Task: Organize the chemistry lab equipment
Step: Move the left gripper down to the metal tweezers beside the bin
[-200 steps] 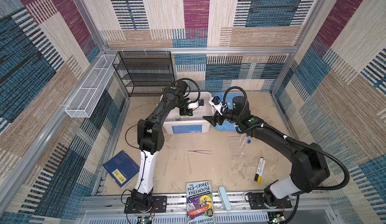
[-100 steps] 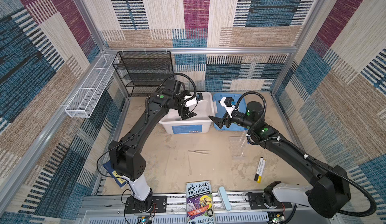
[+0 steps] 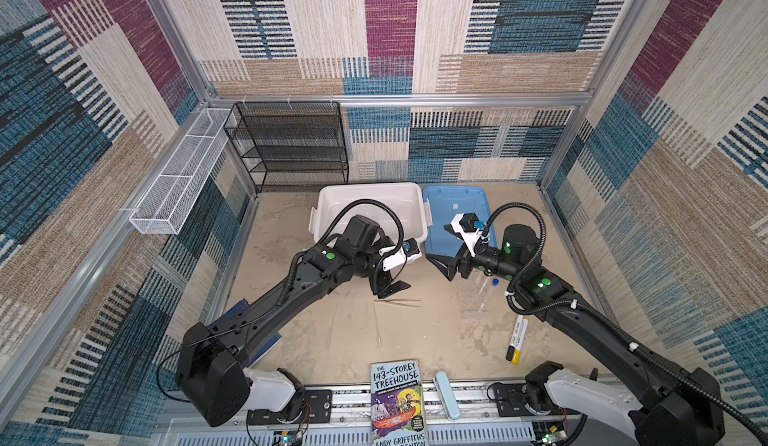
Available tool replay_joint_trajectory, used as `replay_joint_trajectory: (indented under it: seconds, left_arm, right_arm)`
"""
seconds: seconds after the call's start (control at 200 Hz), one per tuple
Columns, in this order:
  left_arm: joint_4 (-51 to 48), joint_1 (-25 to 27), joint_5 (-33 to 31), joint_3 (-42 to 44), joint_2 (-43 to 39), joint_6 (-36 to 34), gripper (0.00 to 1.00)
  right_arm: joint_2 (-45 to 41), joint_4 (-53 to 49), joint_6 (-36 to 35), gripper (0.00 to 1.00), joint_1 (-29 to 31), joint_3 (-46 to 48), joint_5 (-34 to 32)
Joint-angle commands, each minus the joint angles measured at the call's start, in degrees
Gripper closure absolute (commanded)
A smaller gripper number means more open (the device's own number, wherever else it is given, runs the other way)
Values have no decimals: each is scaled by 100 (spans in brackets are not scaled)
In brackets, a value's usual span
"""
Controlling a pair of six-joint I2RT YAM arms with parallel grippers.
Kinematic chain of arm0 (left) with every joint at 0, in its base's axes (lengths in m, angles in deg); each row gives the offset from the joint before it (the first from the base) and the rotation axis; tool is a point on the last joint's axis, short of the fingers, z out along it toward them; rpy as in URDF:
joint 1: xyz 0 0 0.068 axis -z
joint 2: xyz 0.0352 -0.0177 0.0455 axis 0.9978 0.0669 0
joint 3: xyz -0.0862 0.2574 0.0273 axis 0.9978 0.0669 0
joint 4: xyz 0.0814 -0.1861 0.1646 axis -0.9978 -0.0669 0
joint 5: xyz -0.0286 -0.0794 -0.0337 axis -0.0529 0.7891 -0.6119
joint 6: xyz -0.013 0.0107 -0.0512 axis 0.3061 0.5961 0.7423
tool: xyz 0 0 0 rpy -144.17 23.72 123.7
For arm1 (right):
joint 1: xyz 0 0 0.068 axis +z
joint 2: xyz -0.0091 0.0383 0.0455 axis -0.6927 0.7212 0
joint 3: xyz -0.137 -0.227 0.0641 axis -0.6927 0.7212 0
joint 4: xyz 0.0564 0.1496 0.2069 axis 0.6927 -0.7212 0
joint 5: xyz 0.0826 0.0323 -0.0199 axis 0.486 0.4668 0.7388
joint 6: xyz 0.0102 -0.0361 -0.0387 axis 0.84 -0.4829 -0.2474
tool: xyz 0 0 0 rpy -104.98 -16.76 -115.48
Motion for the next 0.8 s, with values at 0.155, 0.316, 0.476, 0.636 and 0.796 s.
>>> replay_joint_trajectory:
  seconds: [0.155, 0.316, 0.476, 0.636, 0.796]
  left_arm:
    - [1001, 553, -566, 936, 369, 173, 24]
    - [1173, 742, -976, 951, 1032, 283, 36]
    - [1271, 740, -1073, 916, 1460, 169, 41]
    - [965, 737, -992, 599, 1854, -85, 46]
    - [371, 735, -1198, 265, 2219, -449, 47]
  right_arm:
    - [-525, 135, 726, 0, 2, 711, 44]
    - [-402, 87, 928, 2, 2, 875, 193]
    - [-136, -300, 807, 7, 27, 775, 175]
    - [-127, -452, 772, 8, 225, 848, -221]
    - [3, -470, 817, 9, 317, 795, -235]
